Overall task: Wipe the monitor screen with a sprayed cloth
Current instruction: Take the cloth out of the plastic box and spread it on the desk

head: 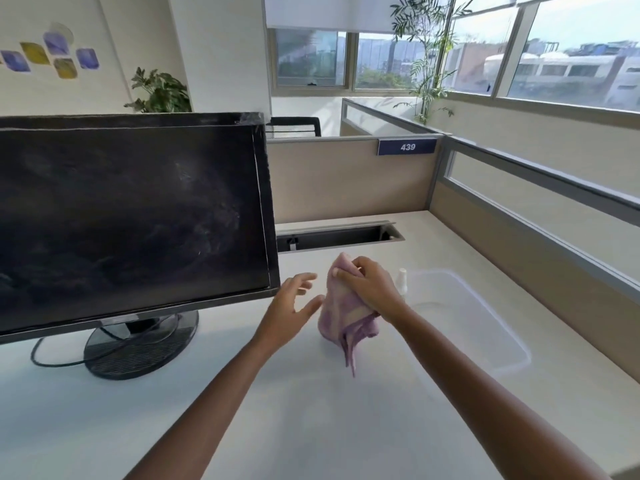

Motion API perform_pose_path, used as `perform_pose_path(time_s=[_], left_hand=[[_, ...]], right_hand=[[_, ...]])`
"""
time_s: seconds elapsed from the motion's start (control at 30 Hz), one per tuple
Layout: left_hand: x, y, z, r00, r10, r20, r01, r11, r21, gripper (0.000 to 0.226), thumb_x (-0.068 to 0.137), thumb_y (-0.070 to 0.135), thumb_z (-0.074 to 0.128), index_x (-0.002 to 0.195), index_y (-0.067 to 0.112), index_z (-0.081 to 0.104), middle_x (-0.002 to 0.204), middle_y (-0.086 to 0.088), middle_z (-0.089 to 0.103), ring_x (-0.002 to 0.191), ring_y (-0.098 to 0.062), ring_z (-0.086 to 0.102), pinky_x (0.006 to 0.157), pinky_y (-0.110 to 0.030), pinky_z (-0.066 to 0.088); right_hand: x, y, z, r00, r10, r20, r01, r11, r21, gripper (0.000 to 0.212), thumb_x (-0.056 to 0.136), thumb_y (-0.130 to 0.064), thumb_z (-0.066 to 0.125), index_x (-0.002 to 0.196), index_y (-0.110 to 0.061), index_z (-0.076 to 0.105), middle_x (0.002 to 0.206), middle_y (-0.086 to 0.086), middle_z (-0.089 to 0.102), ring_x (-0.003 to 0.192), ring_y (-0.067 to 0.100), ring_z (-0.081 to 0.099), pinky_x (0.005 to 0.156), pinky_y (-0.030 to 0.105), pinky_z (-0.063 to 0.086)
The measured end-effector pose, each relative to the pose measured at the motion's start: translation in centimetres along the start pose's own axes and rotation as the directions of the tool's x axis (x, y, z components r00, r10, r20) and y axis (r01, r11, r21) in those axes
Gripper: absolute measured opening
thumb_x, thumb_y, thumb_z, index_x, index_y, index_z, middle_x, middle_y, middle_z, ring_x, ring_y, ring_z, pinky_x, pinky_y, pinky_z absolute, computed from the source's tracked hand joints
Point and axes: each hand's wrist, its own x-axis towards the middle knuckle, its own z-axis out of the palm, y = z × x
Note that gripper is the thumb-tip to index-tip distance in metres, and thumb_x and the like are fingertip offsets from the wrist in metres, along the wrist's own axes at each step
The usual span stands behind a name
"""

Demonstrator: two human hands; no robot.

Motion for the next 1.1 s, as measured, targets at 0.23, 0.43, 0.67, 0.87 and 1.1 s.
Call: perform_pose_path(time_s=[0.23, 0.43, 0.67, 0.87, 1.1], left_hand=[[1.2, 2.3, 1.8, 0.969, 0.013, 0.245, 0.043, 0.973, -0.225, 0.072, 0.078, 0.017, 0.070, 0.137, 0.026, 0.028, 0.118, 0.021, 0.048, 0.106, 0.005, 0.052, 0.077, -0.001, 0.045], [1.8, 2.1, 1.8, 0.983, -0.106, 0.150, 0.153, 0.923, -0.353, 0.041, 0.098, 0.029, 0.031, 0.139, 0.020, 0.035, 0.141, -0.001, 0.046, 0.127, -0.018, 0.045, 0.108, -0.035, 0.038], [2.3, 1.6, 0.7, 0.983, -0.182, -0.036, 0.173, 0.969, -0.175, 0.035, 0.098, 0.021, 0.033, 0.121, 0.004, 0.053, 0.125, -0.020, 0.058, 0.117, -0.030, 0.053, 0.091, -0.032, 0.042], [2.4, 0.7, -0.5, 0.970, -0.135, -0.203, 0.150, 0.987, 0.058, 0.028, 0.097, 0.019, 0.031, 0.102, 0.010, 0.057, 0.089, -0.007, 0.061, 0.081, -0.020, 0.054, 0.068, -0.027, 0.037], [2.0, 2.6, 2.2, 0.989, -0.141, -0.034, 0.130, 0.967, -0.218, 0.035, 0.098, 0.032, 0.032, 0.124, 0.020, 0.052, 0.112, -0.003, 0.061, 0.100, -0.016, 0.056, 0.086, -0.025, 0.041]], right_hand=[[0.1, -1.4, 0.9, 0.987, 0.137, 0.089, -0.162, 0.881, 0.445, 0.042, 0.102, -0.031, 0.029, 0.112, -0.003, 0.059, 0.101, 0.013, 0.064, 0.094, 0.026, 0.064, 0.074, 0.029, 0.055], [-0.2, -1.0, 1.9, 0.984, 0.134, 0.120, -0.162, 0.951, 0.262, 0.036, 0.092, -0.009, 0.049, 0.127, -0.011, 0.053, 0.117, 0.011, 0.061, 0.106, 0.027, 0.060, 0.089, 0.037, 0.053], [0.5, 0.0, -0.2, 0.978, 0.199, 0.059, -0.207, 0.915, 0.345, 0.044, 0.081, 0.008, 0.049, 0.121, -0.007, 0.059, 0.091, 0.013, 0.064, 0.084, 0.024, 0.058, 0.074, 0.034, 0.049], [1.8, -1.0, -3.1, 0.965, 0.259, 0.045, -0.239, 0.797, 0.554, 0.038, 0.084, 0.007, 0.048, 0.119, -0.006, 0.058, 0.075, 0.008, 0.055, 0.057, 0.011, 0.049, 0.053, 0.018, 0.042], [0.2, -2.7, 0.2, 0.984, 0.175, 0.038, -0.170, 0.847, 0.504, 0.029, 0.083, 0.009, 0.051, 0.110, 0.003, 0.060, 0.094, 0.021, 0.065, 0.081, 0.022, 0.059, 0.077, 0.036, 0.052]])
